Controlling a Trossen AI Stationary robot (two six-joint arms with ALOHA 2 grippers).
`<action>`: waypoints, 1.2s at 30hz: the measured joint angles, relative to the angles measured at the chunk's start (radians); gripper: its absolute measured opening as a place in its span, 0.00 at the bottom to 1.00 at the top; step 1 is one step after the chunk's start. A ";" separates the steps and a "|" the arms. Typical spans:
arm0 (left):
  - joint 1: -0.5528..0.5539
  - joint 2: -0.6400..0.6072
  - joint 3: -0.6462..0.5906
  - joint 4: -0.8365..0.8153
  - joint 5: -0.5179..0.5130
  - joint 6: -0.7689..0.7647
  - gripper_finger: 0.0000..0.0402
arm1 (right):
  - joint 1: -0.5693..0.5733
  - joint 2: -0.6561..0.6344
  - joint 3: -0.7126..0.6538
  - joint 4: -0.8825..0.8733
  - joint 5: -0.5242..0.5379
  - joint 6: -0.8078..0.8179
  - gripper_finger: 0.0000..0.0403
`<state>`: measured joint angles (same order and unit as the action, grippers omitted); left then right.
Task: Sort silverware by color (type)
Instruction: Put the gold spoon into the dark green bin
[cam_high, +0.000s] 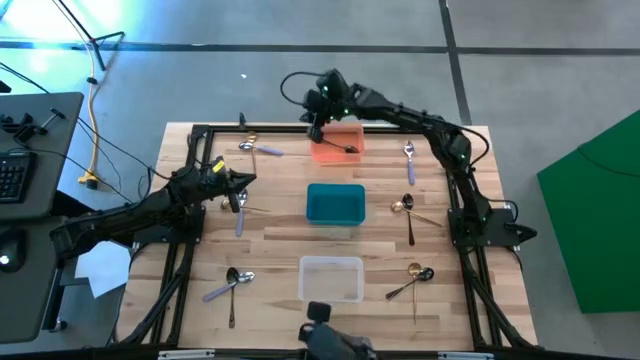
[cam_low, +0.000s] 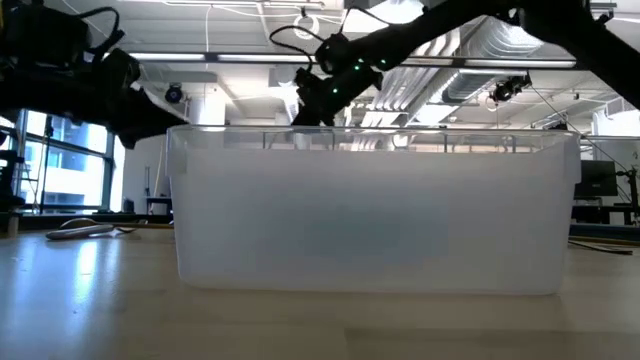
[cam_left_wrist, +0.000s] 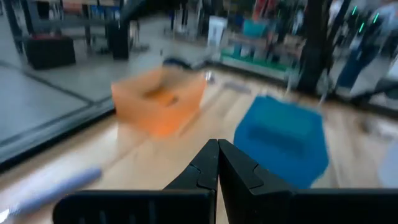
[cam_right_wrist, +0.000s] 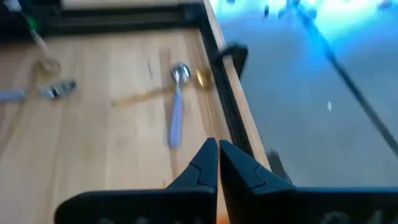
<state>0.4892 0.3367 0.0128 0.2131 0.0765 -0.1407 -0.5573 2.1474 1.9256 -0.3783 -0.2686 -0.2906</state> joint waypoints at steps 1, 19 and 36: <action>0.000 0.002 0.000 0.024 0.001 -0.008 0.00 | 0.006 -0.027 -0.066 0.100 -0.011 0.016 0.00; -0.026 0.164 0.150 -0.093 0.124 0.019 0.00 | 0.063 -0.611 -1.119 0.997 0.035 0.182 0.00; -0.165 0.665 0.558 -0.641 0.120 0.129 0.01 | -0.025 -1.048 -1.623 1.273 0.039 0.229 0.00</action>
<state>0.3243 1.0015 0.5708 -0.4275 0.1962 -0.0119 -0.5819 1.0997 0.3026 0.8948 -0.2293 -0.0612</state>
